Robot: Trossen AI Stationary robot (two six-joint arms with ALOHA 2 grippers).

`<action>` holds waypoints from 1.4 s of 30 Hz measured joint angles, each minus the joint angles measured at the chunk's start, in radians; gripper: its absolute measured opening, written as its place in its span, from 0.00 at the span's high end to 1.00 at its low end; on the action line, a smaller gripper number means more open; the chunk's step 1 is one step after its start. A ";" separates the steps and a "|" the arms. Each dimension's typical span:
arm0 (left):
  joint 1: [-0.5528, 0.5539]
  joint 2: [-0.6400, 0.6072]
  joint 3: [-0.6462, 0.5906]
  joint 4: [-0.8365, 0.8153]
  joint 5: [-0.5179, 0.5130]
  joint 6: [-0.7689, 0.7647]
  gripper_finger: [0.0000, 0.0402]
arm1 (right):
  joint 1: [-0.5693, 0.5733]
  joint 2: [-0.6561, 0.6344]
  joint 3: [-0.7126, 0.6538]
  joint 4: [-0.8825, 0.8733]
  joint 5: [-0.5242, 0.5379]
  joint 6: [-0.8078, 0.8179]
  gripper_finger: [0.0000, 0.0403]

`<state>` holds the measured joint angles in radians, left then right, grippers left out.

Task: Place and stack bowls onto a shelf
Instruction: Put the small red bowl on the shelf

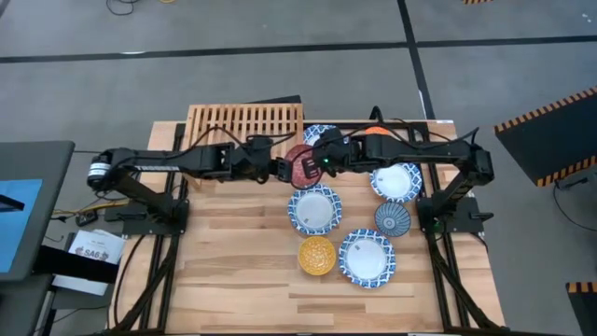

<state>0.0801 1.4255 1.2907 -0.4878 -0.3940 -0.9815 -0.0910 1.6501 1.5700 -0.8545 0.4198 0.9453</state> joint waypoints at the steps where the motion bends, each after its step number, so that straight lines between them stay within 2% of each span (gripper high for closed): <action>1: 0.004 0.002 0.000 -0.001 0.005 0.003 0.69 | 0.000 0.000 0.000 0.002 0.000 -0.001 0.91; 9: 0.018 0.003 0.002 -0.025 0.027 0.007 0.71 | 0.005 0.001 -0.001 0.021 -0.005 -0.004 0.91; 15: 0.024 0.005 0.001 -0.024 0.012 0.012 0.85 | 0.005 0.001 -0.001 0.029 0.003 0.037 0.90; 20: 0.025 0.007 -0.003 -0.053 0.000 0.044 0.94 | 0.008 -0.005 0.002 0.040 -0.014 0.059 0.78; 24: 0.024 0.007 -0.003 -0.066 0.021 0.058 0.96 | 0.022 -0.007 0.003 0.045 -0.024 0.046 0.67; 28: 0.023 -0.007 -0.002 -0.043 0.039 0.070 0.97 | 0.021 -0.020 0.003 0.064 -0.020 0.038 0.60; 42: 0.055 -0.050 0.003 -0.031 0.029 0.128 0.99 | 0.011 -0.119 -0.001 0.102 -0.010 0.001 0.57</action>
<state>0.1355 1.3756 1.2942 -0.5189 -0.3652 -0.8535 -0.0799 1.5312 1.5692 -0.7521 0.4095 0.9468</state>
